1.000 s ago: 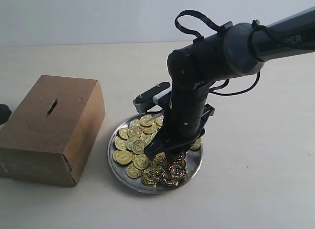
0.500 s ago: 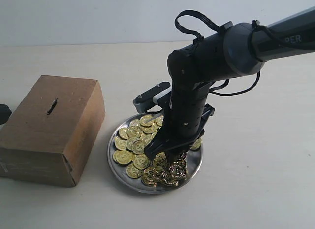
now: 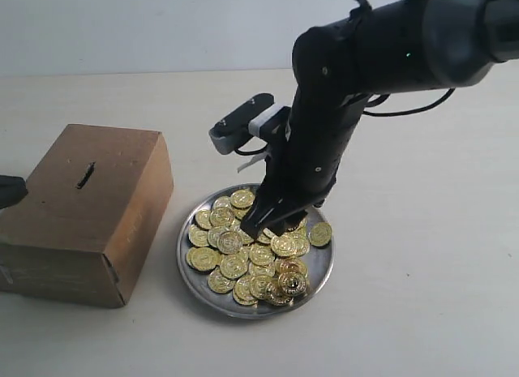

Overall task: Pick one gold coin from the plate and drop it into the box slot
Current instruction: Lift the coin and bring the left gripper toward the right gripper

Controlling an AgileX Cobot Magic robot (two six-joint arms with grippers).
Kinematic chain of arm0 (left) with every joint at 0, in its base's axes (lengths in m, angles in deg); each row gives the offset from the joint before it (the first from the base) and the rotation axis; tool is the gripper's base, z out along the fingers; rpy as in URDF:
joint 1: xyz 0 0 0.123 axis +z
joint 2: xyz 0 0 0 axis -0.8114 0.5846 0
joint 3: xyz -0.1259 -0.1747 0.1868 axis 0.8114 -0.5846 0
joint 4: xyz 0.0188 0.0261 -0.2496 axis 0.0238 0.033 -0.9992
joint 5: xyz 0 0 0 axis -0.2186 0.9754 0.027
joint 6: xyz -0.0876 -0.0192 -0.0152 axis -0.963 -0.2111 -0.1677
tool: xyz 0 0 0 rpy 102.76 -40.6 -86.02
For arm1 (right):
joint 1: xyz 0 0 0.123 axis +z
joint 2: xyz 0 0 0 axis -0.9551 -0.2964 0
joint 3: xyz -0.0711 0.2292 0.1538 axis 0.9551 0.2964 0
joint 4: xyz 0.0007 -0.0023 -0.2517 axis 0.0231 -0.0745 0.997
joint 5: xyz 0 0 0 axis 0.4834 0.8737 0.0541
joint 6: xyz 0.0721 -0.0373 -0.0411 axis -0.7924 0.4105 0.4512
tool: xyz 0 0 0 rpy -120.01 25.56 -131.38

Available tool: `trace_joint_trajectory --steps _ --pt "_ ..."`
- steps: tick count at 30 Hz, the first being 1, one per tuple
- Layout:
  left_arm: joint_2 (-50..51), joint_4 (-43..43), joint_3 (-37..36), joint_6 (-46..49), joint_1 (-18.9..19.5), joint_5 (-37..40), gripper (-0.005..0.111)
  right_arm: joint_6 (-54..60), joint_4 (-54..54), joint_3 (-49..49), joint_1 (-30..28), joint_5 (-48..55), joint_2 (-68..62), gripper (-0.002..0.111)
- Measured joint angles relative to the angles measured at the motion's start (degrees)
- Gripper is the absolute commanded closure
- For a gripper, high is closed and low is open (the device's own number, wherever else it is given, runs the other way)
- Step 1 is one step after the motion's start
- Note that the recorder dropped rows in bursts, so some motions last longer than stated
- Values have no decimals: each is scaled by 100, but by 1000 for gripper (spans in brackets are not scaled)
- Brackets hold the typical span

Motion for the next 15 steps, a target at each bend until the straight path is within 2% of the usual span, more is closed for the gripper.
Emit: trace_joint_trajectory --steps 5,8,11,15 --pt "0 0 -111 1735 -477 -114 72 1327 -928 0 0 419 585 73" --pt "36 -12 -307 2726 -790 -435 63 2232 -1735 0 0 728 917 73" --pt "158 -12 -499 3450 -1084 -894 61 2965 -2282 0 0 1032 1129 73" --pt "380 -28 -646 3720 -1588 -1415 61 3411 -2696 0 0 1307 1285 73"
